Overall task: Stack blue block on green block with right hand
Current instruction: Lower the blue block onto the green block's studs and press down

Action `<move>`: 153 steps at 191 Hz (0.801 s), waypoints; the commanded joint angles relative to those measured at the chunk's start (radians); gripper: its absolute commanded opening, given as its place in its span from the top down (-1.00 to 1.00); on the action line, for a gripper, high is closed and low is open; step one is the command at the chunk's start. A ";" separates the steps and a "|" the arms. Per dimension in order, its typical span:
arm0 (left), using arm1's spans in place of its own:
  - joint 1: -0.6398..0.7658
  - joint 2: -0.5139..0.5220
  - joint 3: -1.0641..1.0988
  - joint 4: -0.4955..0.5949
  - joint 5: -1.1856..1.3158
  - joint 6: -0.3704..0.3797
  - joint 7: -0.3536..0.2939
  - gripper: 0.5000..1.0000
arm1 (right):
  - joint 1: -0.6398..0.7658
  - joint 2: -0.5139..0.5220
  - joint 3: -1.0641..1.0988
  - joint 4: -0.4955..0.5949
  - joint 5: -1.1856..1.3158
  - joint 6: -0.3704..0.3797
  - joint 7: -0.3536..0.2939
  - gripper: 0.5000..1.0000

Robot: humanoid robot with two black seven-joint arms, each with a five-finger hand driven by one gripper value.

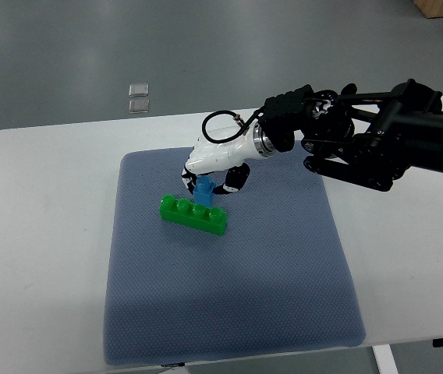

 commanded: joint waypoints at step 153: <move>0.000 0.000 0.000 0.000 0.000 0.000 0.000 -1.00 | -0.033 0.061 0.003 -0.032 -0.004 -0.001 -0.001 0.58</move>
